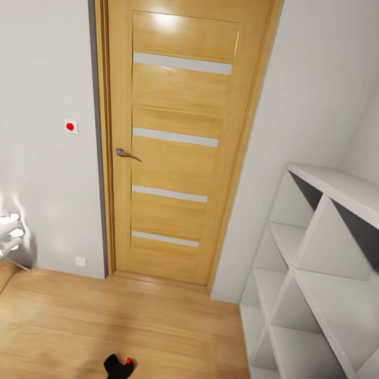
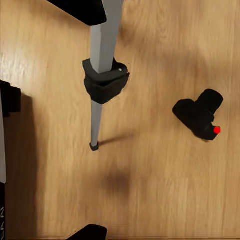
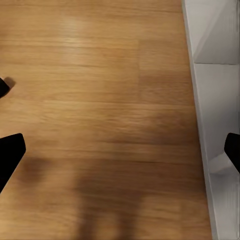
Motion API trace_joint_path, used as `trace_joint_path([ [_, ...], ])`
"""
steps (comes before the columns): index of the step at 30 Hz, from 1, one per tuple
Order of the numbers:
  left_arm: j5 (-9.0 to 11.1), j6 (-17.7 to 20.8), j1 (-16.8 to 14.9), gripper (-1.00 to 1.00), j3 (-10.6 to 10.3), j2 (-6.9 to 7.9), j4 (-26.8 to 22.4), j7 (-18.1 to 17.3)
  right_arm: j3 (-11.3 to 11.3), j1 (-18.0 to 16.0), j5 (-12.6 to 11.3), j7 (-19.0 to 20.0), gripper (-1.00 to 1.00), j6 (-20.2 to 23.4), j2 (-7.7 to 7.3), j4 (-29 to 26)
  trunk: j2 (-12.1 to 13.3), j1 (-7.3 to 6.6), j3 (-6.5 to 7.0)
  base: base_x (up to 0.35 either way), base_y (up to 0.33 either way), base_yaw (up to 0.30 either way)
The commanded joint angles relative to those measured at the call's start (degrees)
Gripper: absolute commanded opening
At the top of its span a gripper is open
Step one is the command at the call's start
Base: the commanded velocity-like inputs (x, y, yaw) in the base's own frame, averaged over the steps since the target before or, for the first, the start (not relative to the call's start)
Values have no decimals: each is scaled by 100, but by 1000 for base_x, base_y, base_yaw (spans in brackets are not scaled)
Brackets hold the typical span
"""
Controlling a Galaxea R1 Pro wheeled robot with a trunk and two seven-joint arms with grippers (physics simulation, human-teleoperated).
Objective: Attach the digital camera to the camera tripod in the bedroom.
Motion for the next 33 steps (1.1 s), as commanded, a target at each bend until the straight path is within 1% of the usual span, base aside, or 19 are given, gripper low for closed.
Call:
trace_joint_path([
  [1,5,-9,2,100,1,0,-9,2,0,-2,4,-2,100,-16,1,3,-3,0,-5,1,-277,0],
  [6,5,-10,3,100,3,0,-10,2,0,-2,4,-2,100,-16,1,3,-3,0,-5,0,-284,0],
  [9,5,-10,2,100,4,0,-10,2,0,-2,4,-2,100,-16,1,3,-3,0,-5,0,-148,0],
  [19,5,-10,5,100,4,0,-10,2,8,-2,8,-2,100,-16,-15,10,-3,0,-5,0,-20,0],
  [33,5,-2,3,100,4,0,-4,2,4,-2,4,-2,100,-16,1,12,-3,0,-5,0,0,0],
])
